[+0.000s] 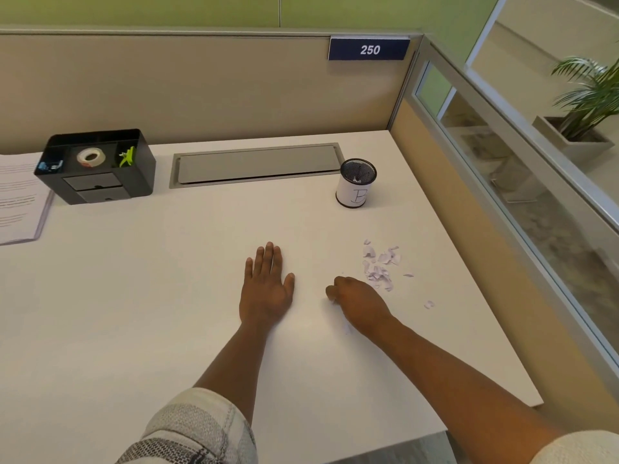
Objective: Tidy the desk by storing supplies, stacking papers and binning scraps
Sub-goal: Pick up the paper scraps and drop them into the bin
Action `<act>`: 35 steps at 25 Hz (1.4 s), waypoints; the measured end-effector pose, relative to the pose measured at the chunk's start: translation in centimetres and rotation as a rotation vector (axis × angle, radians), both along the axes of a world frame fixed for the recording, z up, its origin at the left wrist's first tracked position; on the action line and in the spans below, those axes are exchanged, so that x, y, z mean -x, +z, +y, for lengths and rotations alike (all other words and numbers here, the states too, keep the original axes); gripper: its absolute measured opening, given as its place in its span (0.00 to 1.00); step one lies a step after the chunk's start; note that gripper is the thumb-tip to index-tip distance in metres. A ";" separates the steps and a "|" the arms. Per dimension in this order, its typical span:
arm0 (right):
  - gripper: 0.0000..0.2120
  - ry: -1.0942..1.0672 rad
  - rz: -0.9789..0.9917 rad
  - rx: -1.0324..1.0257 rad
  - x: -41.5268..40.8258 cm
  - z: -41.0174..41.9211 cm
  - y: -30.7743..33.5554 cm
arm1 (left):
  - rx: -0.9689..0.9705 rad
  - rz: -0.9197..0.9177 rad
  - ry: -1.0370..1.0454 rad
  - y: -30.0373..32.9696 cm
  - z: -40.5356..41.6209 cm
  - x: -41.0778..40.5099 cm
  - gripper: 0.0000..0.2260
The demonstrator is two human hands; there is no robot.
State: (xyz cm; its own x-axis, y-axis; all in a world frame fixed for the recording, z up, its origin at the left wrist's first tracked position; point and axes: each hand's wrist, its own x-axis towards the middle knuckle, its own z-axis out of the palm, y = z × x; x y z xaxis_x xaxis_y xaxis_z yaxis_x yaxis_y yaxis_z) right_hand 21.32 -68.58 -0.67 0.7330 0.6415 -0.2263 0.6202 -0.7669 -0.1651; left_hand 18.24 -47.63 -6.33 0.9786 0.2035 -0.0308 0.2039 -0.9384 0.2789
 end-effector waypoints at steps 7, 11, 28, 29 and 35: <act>0.09 -0.362 0.195 -0.372 -3.1 0.4 -0.7 | 0.005 -0.015 0.010 0.1 0.0 0.0 0.30; 0.07 -0.629 0.328 -0.668 -4.8 0.1 0.2 | 0.003 -0.032 0.018 0.0 -0.1 0.0 0.30; 0.02 -0.712 -0.025 -0.809 -23.3 0.4 9.7 | -0.014 -0.052 0.026 -0.7 0.1 -0.3 0.31; 0.03 -0.680 -0.050 -0.770 -23.9 0.5 9.7 | -0.013 -0.049 0.027 -0.7 0.1 -0.3 0.31; 0.07 -0.570 -0.105 -0.582 -26.1 1.7 8.9 | -0.006 -0.045 0.030 -0.5 0.0 -0.4 0.31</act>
State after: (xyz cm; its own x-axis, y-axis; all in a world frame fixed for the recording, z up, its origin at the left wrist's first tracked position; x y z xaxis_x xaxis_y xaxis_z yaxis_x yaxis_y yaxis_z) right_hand 47.43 -66.92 8.21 0.9806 0.1580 0.1158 0.1959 -0.7783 -0.5966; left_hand 18.60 -47.62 -6.83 0.9725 0.2324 0.0147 0.2189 -0.9338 0.2831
